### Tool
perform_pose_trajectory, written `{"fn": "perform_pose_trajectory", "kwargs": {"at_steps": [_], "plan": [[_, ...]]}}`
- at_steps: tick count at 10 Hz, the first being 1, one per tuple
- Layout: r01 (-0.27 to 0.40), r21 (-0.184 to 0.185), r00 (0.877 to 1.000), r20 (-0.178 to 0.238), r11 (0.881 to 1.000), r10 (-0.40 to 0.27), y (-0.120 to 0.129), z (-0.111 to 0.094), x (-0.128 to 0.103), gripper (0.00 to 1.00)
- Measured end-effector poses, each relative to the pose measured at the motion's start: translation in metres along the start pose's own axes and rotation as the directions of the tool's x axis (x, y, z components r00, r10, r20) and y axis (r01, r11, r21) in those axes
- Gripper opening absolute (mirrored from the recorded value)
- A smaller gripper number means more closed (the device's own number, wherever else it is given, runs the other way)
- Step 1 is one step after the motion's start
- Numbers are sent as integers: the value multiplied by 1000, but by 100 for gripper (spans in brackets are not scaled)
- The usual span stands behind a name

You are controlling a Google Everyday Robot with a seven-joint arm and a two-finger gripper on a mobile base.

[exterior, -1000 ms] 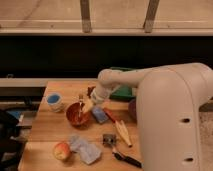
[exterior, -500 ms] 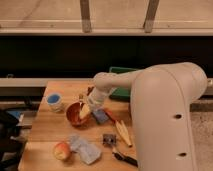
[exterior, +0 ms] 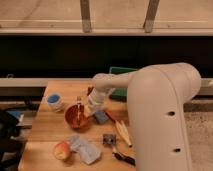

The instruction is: Stack bowls on top of each other

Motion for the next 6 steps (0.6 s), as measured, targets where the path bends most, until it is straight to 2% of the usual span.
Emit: {"fn": "perform_pose_trajectory", "kwargs": {"at_steps": [1,3,6], "plan": [[-3,1,1000,-5,1000,3,-2,0,1,2],[-14,12,1000,5,1000,14,-8,-3,0,0],[8,68,1000,19,998,-9,-7,-24,-9,0]]}}
